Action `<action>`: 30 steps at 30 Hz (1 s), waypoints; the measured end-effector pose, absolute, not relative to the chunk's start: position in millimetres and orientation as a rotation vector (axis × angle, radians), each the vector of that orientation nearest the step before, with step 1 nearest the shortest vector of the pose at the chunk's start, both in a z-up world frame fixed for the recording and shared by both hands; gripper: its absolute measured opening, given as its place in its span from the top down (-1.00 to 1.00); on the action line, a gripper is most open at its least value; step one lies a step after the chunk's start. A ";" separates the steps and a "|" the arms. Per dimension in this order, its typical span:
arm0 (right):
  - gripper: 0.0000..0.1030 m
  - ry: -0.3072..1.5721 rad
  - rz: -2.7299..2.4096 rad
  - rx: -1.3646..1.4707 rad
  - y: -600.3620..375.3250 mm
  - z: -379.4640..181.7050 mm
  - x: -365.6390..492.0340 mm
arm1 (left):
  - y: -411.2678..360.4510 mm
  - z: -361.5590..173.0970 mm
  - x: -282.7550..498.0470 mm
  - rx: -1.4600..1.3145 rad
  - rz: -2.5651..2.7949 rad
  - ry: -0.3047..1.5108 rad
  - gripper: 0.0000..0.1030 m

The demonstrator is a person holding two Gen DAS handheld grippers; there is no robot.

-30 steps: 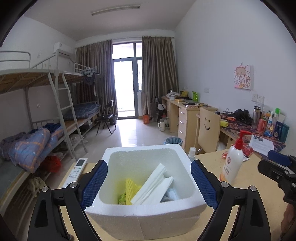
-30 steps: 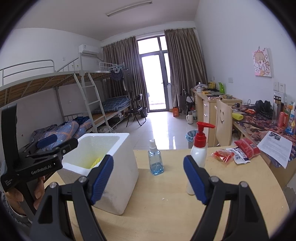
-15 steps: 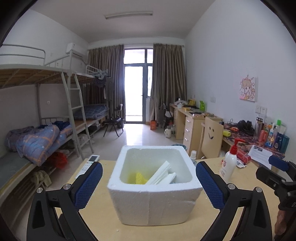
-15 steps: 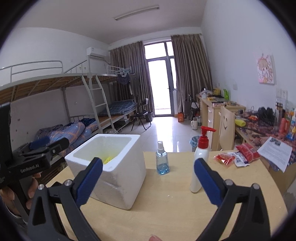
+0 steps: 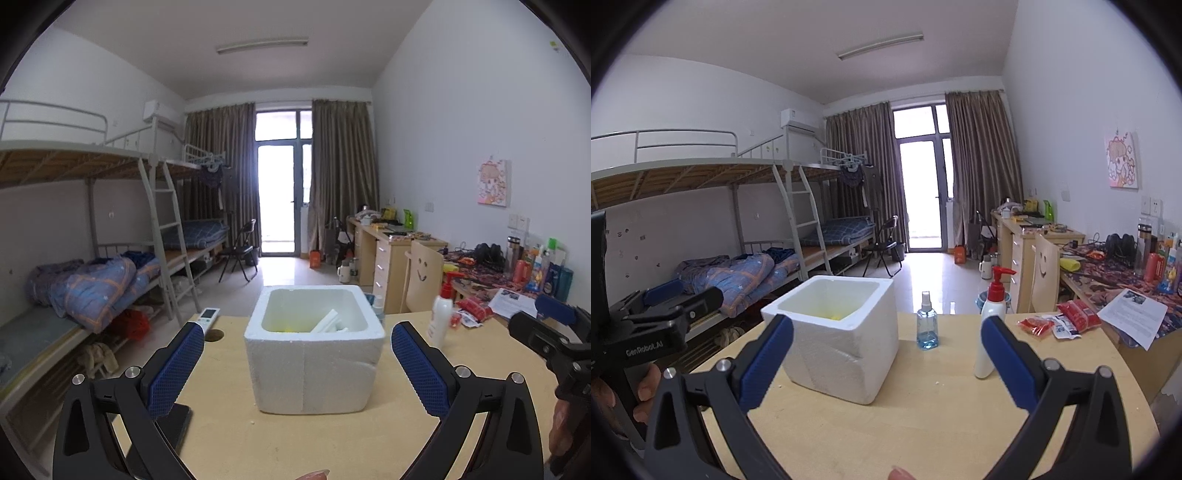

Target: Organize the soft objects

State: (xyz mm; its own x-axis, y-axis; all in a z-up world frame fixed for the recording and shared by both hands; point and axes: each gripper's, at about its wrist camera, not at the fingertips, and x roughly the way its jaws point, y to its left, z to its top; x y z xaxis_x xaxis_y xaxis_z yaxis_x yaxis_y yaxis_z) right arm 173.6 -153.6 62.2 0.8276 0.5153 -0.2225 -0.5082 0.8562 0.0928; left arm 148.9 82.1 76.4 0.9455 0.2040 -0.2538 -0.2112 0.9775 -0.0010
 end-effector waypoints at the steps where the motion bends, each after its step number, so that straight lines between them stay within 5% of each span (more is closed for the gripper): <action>1: -0.99 0.239 0.545 0.030 -155.3 63.3 169.9 | 78.5 77.8 142.0 -0.018 0.203 0.251 -0.98; 30: -0.99 0.138 0.572 0.042 -170.8 32.0 82.1 | 41.6 43.7 50.9 0.021 0.208 0.129 -0.98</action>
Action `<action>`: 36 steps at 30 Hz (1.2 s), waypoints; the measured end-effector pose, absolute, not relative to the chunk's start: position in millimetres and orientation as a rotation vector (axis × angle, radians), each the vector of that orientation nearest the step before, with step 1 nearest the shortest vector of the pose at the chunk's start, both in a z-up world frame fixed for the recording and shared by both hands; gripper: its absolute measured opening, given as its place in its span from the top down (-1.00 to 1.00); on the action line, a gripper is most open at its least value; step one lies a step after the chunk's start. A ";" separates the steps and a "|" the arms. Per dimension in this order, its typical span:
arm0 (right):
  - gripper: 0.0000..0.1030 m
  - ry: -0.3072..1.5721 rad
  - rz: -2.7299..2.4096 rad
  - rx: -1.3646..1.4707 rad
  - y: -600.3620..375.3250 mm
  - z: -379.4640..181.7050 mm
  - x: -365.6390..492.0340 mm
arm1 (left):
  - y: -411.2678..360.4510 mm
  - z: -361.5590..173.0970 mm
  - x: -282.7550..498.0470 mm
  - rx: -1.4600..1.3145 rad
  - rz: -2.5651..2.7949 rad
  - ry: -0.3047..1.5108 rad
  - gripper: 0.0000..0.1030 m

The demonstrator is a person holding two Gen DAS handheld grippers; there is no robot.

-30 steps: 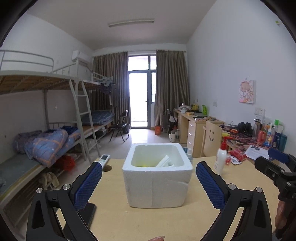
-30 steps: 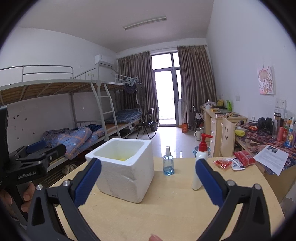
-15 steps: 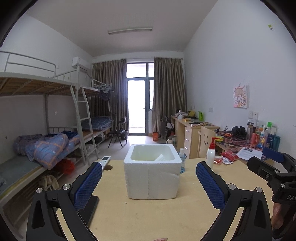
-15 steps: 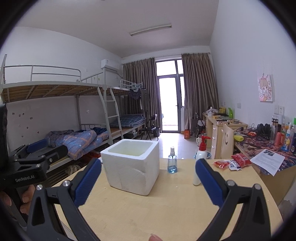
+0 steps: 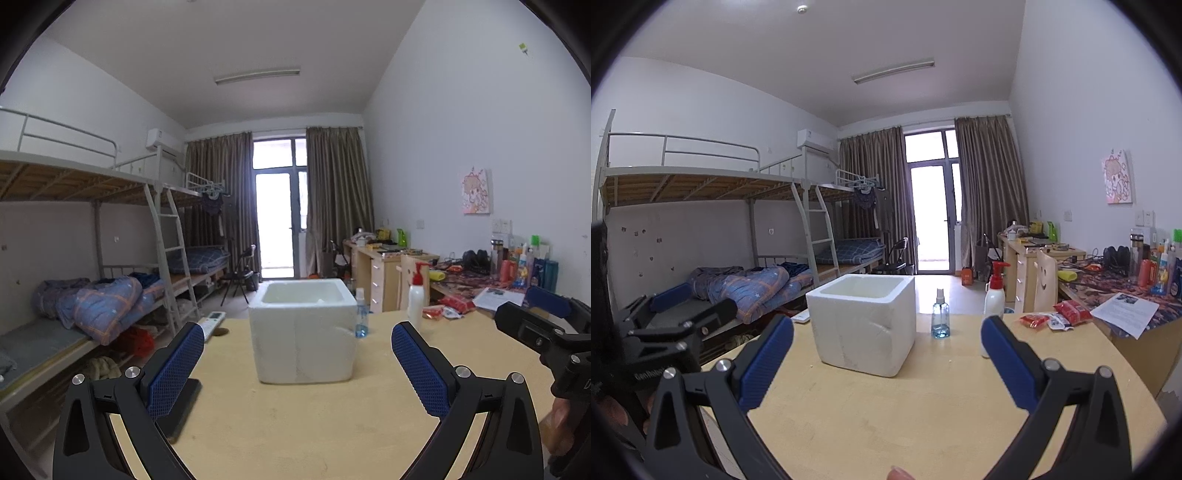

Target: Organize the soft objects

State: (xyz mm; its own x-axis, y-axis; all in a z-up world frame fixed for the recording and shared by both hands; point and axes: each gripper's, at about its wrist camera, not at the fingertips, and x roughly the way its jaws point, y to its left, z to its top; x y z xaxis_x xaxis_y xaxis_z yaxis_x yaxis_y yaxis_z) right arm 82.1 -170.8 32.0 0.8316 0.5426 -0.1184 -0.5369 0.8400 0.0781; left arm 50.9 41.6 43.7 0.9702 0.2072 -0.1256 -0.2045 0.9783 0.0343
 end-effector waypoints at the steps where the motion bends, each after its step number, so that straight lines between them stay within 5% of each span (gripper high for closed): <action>1: -0.99 0.139 0.575 0.044 -172.0 29.1 80.4 | 39.8 40.3 49.3 0.024 0.202 0.131 -0.98; 36: -0.99 0.149 0.559 -0.022 -166.9 -11.6 26.5 | 39.7 1.7 -9.6 -0.030 0.157 0.151 -0.98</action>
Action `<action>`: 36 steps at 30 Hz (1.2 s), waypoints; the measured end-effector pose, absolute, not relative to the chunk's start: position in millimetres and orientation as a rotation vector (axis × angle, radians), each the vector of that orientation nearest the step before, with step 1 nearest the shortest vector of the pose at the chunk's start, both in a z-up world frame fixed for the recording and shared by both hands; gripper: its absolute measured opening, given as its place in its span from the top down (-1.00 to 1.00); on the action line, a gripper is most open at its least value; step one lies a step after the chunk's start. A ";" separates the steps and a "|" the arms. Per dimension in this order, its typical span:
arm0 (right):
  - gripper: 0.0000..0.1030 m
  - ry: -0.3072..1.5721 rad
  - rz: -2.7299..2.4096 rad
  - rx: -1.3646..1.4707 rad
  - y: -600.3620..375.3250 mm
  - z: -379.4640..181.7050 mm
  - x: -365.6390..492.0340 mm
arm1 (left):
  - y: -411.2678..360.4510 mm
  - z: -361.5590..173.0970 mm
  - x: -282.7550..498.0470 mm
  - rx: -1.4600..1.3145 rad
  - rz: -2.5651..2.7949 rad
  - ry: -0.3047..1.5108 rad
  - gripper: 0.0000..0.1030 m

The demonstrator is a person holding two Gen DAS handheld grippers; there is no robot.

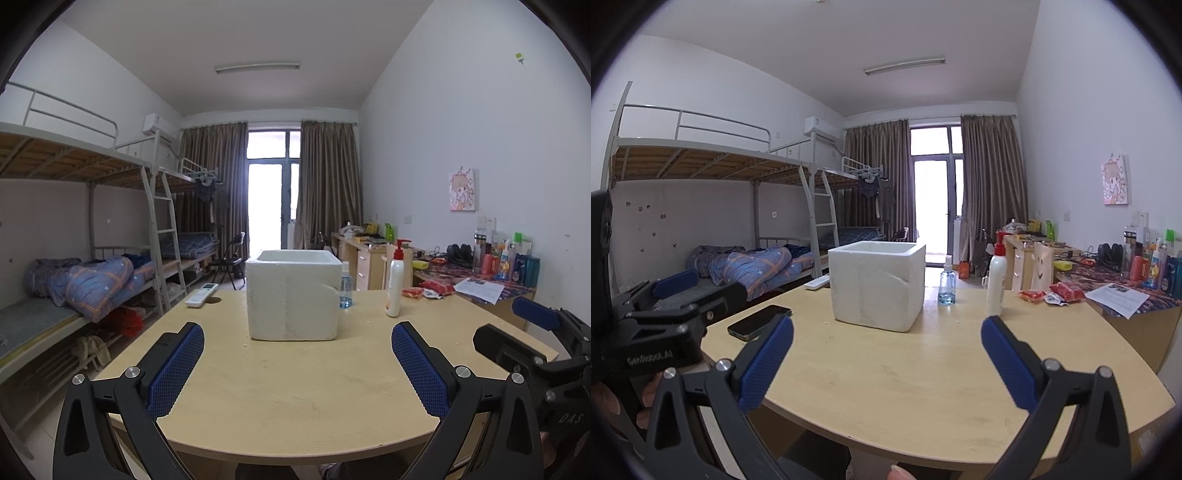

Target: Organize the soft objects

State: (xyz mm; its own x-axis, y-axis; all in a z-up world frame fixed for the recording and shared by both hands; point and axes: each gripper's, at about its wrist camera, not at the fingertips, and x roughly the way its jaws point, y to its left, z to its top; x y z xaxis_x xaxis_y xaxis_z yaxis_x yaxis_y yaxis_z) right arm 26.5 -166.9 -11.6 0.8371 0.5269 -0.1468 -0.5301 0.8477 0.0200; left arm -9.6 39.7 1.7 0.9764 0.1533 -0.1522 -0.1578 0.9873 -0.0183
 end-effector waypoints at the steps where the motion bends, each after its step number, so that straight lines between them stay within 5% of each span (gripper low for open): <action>1: -0.99 0.149 0.560 -0.018 -167.7 -11.5 25.9 | 38.9 2.0 -10.0 -0.028 0.152 0.154 -0.98; 36: -0.99 0.149 0.548 -0.009 -173.5 -10.9 17.0 | 26.3 1.0 -9.0 0.001 0.133 0.158 -0.98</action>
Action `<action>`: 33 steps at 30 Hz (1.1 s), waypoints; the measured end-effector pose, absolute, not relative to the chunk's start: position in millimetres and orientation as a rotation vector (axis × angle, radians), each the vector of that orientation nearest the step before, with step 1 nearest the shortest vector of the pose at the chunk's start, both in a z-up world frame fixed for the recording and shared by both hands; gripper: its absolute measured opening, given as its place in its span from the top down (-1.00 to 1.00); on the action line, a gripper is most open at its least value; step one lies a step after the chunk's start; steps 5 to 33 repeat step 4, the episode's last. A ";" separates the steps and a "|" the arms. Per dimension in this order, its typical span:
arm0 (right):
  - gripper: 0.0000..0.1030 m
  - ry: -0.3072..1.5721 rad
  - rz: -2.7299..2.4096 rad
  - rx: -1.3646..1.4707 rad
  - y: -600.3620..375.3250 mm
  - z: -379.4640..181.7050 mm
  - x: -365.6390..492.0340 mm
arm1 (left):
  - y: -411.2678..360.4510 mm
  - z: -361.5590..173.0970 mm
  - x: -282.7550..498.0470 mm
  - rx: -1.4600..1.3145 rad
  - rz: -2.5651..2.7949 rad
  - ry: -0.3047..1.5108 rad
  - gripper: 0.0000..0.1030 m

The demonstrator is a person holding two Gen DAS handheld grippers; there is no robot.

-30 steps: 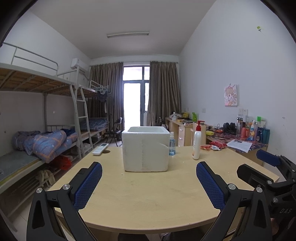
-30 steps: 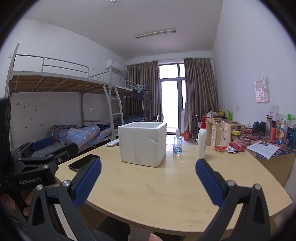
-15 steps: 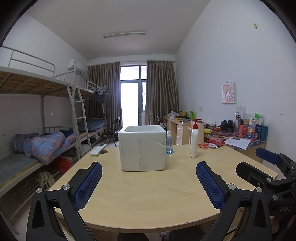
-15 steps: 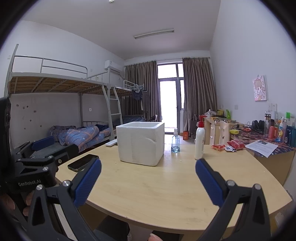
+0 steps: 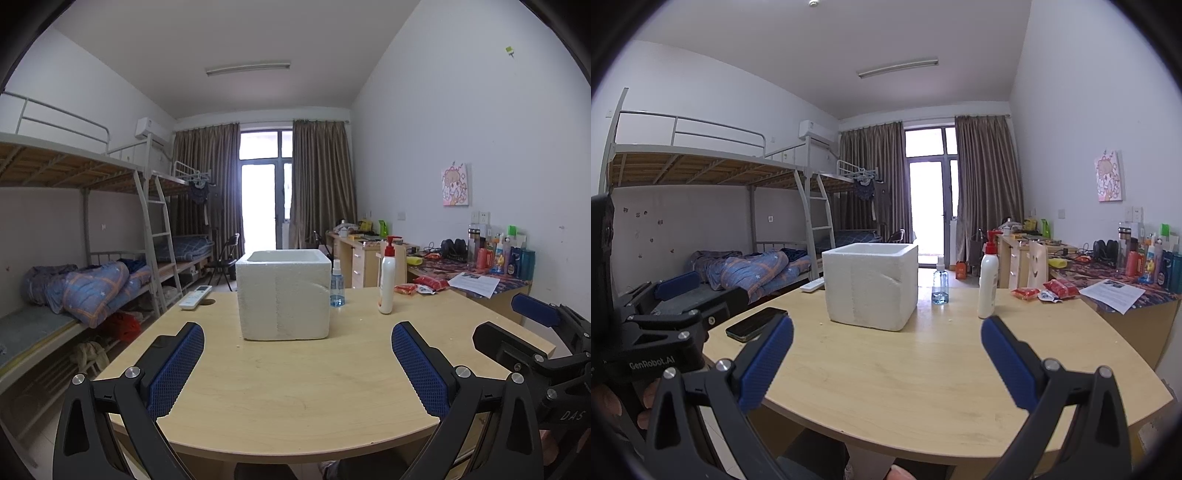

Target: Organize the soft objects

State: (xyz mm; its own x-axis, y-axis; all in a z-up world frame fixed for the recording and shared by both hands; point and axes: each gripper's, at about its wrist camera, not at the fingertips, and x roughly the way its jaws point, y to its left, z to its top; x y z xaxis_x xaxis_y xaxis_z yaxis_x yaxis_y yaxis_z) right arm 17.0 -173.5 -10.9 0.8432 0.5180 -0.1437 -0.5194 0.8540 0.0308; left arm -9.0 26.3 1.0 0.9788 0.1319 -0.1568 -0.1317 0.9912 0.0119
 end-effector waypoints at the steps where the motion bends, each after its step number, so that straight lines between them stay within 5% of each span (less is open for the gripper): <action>1: -0.99 0.150 0.547 -0.011 -173.0 -10.8 17.2 | 26.4 1.0 -9.1 0.000 0.133 0.158 -0.98; 33: -0.99 0.152 0.547 -0.011 -172.3 -10.6 17.4 | 27.3 1.2 -9.2 -0.005 0.135 0.157 -0.98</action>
